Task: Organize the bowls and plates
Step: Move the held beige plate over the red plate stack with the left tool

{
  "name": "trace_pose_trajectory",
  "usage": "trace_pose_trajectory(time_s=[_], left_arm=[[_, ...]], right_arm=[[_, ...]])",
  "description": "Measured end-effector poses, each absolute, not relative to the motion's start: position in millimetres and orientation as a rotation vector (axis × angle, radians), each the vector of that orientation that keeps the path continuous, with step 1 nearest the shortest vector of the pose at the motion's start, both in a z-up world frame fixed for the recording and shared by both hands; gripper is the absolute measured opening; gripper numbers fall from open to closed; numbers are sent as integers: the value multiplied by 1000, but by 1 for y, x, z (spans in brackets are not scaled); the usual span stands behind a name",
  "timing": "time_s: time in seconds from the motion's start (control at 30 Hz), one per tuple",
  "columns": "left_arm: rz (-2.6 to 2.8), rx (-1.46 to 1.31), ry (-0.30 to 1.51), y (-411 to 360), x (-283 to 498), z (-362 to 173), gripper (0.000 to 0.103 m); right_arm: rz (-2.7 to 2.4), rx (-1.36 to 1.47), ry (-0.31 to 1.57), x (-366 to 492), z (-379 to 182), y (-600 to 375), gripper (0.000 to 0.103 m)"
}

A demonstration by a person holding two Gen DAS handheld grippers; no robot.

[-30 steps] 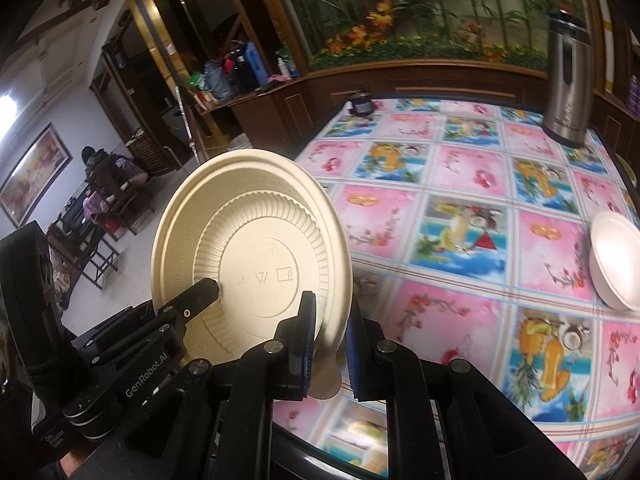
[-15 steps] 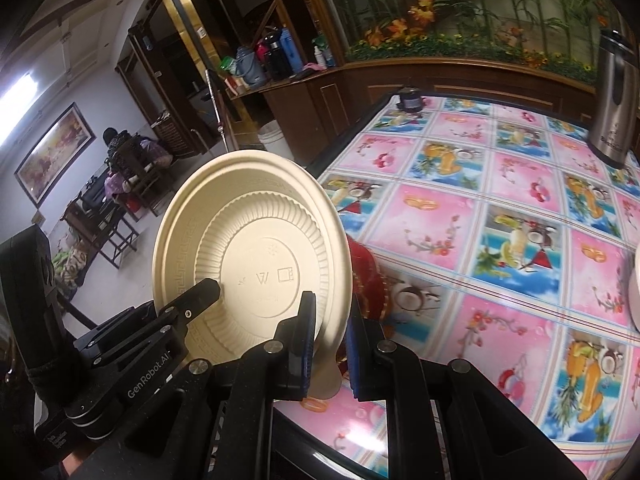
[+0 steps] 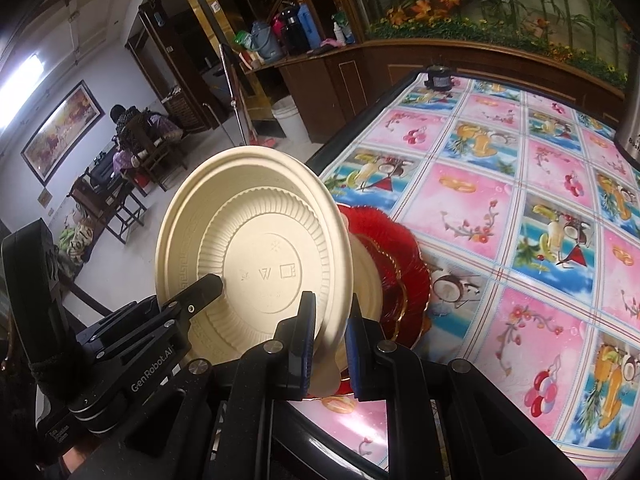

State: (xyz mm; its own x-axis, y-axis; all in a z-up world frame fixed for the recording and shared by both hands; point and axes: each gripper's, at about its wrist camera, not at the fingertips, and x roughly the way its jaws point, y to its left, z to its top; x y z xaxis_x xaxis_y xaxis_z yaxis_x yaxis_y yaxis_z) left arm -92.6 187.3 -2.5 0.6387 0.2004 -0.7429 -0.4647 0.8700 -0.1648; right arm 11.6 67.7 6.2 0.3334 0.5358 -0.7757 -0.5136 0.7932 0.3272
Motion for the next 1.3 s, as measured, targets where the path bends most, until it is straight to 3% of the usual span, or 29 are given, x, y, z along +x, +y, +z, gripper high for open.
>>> trace_pose_trajectory(time_s=[1.3], left_arm=[[315,-431,891,199,-75,-16,15]], right_arm=[[657,-23,1102,26,-3,71,14]])
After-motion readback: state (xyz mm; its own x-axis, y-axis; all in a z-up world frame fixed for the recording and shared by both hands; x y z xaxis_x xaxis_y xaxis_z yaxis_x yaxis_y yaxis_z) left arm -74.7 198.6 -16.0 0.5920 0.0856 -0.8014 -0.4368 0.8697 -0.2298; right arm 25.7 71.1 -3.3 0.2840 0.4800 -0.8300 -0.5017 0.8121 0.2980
